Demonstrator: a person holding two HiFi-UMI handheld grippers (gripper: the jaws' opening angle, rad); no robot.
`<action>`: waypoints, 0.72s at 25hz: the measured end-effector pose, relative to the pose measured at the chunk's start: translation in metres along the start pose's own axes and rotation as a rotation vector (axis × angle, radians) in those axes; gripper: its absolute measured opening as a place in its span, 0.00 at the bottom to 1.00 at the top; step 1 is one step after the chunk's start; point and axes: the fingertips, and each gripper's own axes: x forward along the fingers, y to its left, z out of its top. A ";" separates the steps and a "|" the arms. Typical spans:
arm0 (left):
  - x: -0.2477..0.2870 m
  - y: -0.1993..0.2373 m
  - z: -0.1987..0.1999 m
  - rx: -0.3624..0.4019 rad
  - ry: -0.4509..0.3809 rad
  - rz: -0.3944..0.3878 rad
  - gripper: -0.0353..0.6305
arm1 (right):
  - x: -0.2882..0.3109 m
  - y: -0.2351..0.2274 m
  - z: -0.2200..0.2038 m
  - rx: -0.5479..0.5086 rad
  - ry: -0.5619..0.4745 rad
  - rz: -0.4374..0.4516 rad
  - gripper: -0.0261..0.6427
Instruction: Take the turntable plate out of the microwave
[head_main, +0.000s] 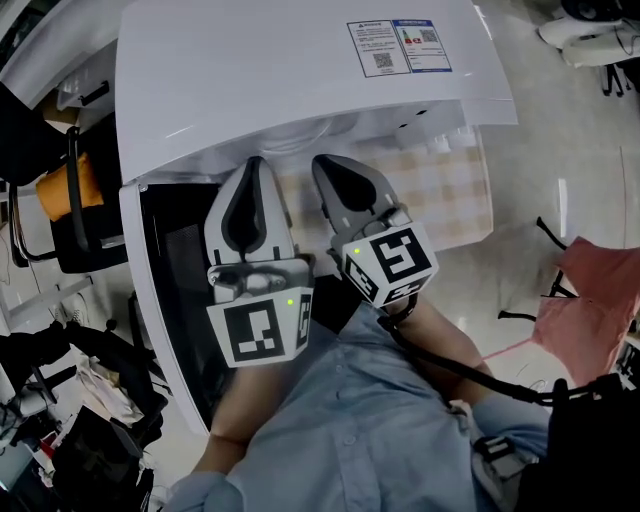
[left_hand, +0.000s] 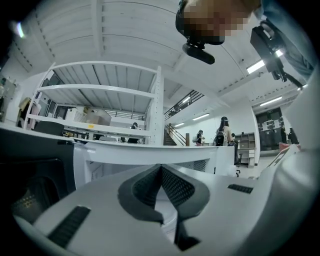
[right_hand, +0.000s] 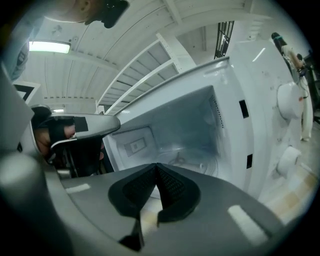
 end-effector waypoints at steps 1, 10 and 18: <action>0.001 0.001 -0.003 0.001 0.000 0.002 0.06 | 0.002 -0.001 -0.005 0.005 0.004 0.002 0.04; 0.011 0.000 -0.023 0.009 0.024 0.003 0.06 | 0.006 -0.012 -0.044 0.081 0.075 -0.011 0.04; 0.012 -0.005 -0.020 -0.005 0.074 0.003 0.06 | 0.007 -0.017 -0.056 0.284 0.136 0.012 0.08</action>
